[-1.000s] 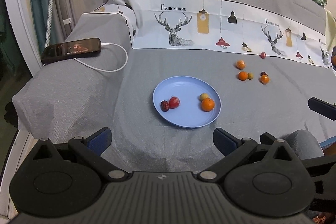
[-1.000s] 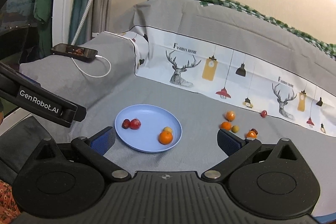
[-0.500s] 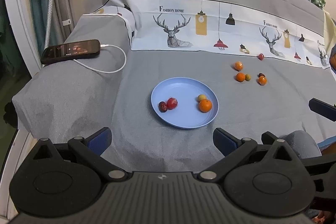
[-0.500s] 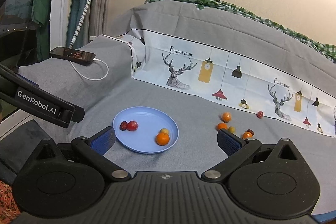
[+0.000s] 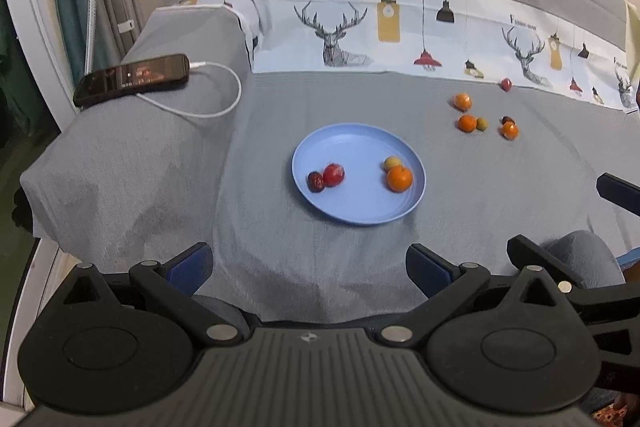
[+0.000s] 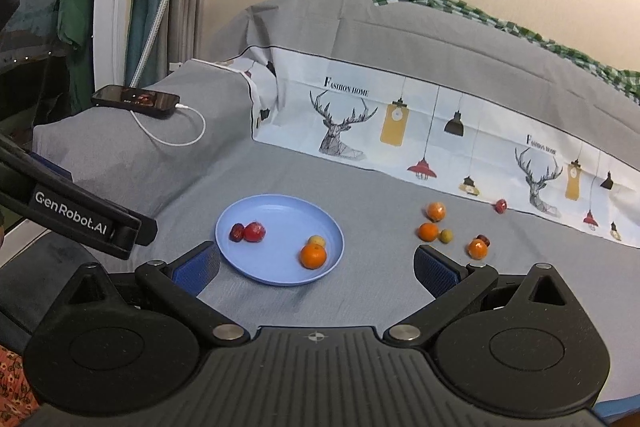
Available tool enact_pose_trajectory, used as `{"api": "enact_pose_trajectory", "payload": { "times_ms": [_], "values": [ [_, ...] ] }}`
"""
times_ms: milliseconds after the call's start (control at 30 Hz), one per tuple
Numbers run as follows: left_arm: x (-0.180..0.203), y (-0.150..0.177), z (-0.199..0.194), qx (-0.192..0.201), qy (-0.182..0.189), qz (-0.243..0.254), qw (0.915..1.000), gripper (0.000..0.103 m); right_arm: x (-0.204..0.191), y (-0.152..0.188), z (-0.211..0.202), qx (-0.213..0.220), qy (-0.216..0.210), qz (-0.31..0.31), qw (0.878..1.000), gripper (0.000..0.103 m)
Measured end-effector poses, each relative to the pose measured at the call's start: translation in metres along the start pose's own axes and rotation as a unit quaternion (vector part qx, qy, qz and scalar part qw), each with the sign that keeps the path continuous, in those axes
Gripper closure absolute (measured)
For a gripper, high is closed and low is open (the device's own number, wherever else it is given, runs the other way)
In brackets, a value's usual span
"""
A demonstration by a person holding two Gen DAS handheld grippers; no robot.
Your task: Organize fruits
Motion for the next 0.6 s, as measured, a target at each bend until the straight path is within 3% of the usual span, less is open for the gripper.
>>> {"api": "enact_pose_trajectory", "payload": {
  "times_ms": [600],
  "values": [
    [0.018, 0.0, 0.026, -0.03, -0.011, 0.03, 0.999, 0.0, 0.01, 0.013, 0.025, -0.035, -0.018, 0.036, 0.999, 0.001]
  ]
}}
Point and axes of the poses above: each gripper's, at about its wrist camera, not at the fingertips, and z roughly the way its jaws point, x to its right, y to its underside, the point moved 4 cm from there along z, roughly the way its jaws point, and after that the axes turned 15 degrees about -z, right-handed, at the moved point
